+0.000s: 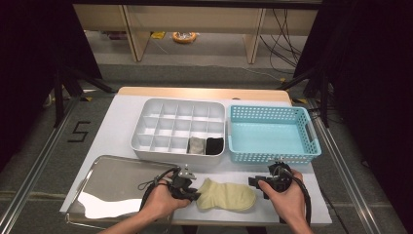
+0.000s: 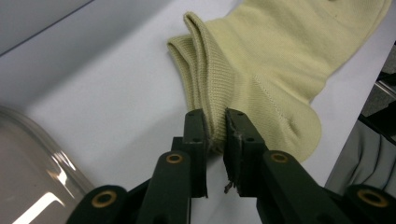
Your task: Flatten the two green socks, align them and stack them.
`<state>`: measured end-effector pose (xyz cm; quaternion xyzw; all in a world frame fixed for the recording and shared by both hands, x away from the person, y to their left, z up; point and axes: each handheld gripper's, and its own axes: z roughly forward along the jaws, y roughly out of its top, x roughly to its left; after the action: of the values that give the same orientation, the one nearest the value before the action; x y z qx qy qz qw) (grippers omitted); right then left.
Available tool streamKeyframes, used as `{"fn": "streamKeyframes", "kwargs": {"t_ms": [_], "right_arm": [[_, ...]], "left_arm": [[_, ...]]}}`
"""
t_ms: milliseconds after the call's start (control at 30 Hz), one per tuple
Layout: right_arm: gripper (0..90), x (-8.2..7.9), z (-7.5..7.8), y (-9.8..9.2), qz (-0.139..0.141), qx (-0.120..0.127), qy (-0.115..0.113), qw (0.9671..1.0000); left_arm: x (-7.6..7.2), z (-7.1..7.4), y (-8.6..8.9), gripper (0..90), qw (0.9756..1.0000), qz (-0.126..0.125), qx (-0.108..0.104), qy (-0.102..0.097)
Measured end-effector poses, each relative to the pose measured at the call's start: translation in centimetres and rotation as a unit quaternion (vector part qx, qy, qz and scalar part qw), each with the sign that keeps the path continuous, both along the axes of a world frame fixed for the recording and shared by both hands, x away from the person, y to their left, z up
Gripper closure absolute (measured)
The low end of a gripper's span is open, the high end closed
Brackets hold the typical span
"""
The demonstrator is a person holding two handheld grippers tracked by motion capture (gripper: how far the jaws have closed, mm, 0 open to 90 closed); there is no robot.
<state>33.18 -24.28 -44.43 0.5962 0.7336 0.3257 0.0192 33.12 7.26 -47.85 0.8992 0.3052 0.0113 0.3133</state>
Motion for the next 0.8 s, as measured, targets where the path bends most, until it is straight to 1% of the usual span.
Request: {"fn": "streamKeyframes", "kwargs": {"t_ms": [33,67,100,133,167,200,233,267,300,333,367,400,433,467,500,533,567,600,633,667,700,767,800], "right_arm": [[63.8,0.0,0.0,0.0,0.000,-0.001,0.001,1.0000],[63.8,0.0,0.1,0.0,-0.002,-0.007,0.000,1.0000],[63.7,-0.1,0.2,0.1,-0.001,-0.008,-0.001,1.0000],[63.8,-0.1,0.2,0.2,0.001,-0.006,-0.001,1.0000],[63.9,-0.2,0.3,0.3,-0.002,-0.003,0.003,1.0000],[64.9,-0.2,0.3,0.3,0.012,-0.014,-0.011,0.9998],[65.8,-0.2,0.5,0.5,0.011,-0.003,-0.003,0.9999],[66.9,-0.2,0.6,0.6,0.030,0.022,-0.006,0.9993],[68.9,-0.3,1.0,1.1,0.035,0.015,-0.009,0.9992],[71.3,-0.4,1.2,1.4,0.044,0.016,-0.013,0.9988],[74.3,-0.4,1.5,1.8,0.053,0.009,-0.015,0.9984],[77.3,-0.5,1.7,2.3,0.055,0.011,-0.008,0.9984],[80.2,-0.5,1.8,2.7,0.065,0.013,-0.003,0.9978],[82.7,-0.4,1.7,3.2,0.078,0.009,-0.004,0.9969],[85.1,-0.3,1.5,3.8,0.095,0.011,-0.001,0.9954],[87.3,-0.2,1.3,4.4,0.103,0.014,0.014,0.9945],[88.8,-0.2,1.1,5.0,0.103,0.014,0.036,0.9939],[89.9,-0.2,0.8,5.6,0.105,-0.008,0.040,0.9936],[90.0,-0.1,0.4,6.2,0.114,-0.008,0.050,0.9921],[90.0,0.0,0.0,6.6,0.118,-0.012,0.060,0.9911],[90.0,0.1,-0.2,7.0,0.121,-0.011,0.072,0.9900],[90.0,0.0,-0.6,7.7,0.124,-0.009,0.090,0.9882],[90.0,0.1,-0.8,7.9,0.131,-0.011,0.085,0.9876]], "left_arm": [[0.0,0.0,0.0,80.1,1.0000,-0.008,0.004,-0.004],[0.0,0.0,0.0,80.7,1.0000,-0.006,0.004,-0.003],[-0.1,0.0,0.0,81.1,1.0000,-0.004,-0.004,-0.003],[-0.1,-0.1,0.0,81.6,1.0000,0.001,-0.009,0.001],[0.1,0.0,0.2,81.9,0.9999,-0.002,-0.011,0.012],[0.1,0.0,0.2,82.2,0.9995,0.005,-0.022,0.020],[0.1,-0.1,0.2,82.3,0.9989,0.013,-0.033,0.029],[0.2,0.0,0.4,82.4,0.9982,0.015,-0.042,0.039],[0.2,0.1,0.5,82.4,0.9980,0.014,-0.044,0.043],[0.2,0.2,0.6,82.4,0.9979,0.013,-0.046,0.044],[0.2,0.3,0.7,82.4,0.9977,0.015,-0.048,0.045],[0.3,0.5,0.7,82.4,0.9973,0.011,-0.052,0.051],[0.2,0.6,0.8,82.4,0.9968,0.011,-0.057,0.056],[0.2,0.7,0.7,82.4,0.9967,0.013,-0.057,0.056],[0.1,0.9,0.7,82.4,0.9966,0.014,-0.059,0.057],[0.2,1.0,0.8,82.4,0.9966,0.006,-0.058,0.058],[0.1,1.1,0.7,82.4,0.9965,0.006,-0.058,0.060],[0.1,1.2,0.7,82.4,0.9963,0.005,-0.061,0.061],[0.1,1.4,0.7,82.4,0.9963,0.006,-0.061,0.060],[0.1,1.4,0.7,82.4,0.9953,0.008,-0.070,0.066],[0.1,1.5,0.8,82.4,0.9955,0.009,-0.067,0.066],[0.1,1.6,0.8,82.4,0.9951,0.009,-0.071,0.069],[0.1,1.7,0.8,82.4,0.9943,0.006,-0.080,0.071]]}}
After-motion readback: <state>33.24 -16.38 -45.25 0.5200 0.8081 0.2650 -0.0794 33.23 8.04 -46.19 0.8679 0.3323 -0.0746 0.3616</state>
